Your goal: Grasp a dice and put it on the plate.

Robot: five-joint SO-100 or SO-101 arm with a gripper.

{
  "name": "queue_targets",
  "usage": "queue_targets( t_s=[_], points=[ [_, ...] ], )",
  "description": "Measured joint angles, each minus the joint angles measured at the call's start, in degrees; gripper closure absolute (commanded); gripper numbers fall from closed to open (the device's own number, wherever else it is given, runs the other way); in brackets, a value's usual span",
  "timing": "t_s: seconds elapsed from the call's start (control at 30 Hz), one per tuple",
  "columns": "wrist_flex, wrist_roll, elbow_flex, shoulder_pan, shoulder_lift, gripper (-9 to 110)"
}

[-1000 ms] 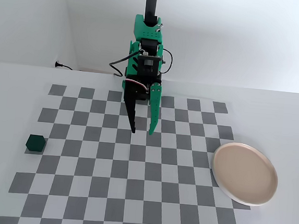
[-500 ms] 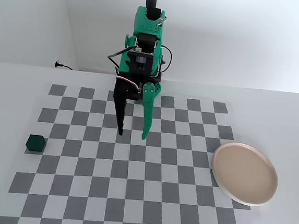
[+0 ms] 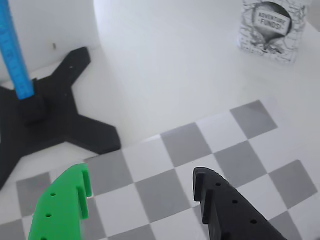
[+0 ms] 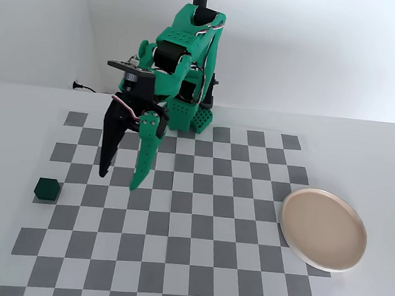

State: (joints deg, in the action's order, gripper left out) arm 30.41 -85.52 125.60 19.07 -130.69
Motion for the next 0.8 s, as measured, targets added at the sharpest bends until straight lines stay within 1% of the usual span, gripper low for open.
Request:
queue_targets(
  t_s=[0.2,0.37,0.8],
  points=[
    [-1.9,0.0,-2.7,6.2,5.2,86],
    [-2.5,1.0,-5.1,11.4,9.8,82],
    [-2.1,3.5,-13.2,24.1,21.5,82]
  ],
)
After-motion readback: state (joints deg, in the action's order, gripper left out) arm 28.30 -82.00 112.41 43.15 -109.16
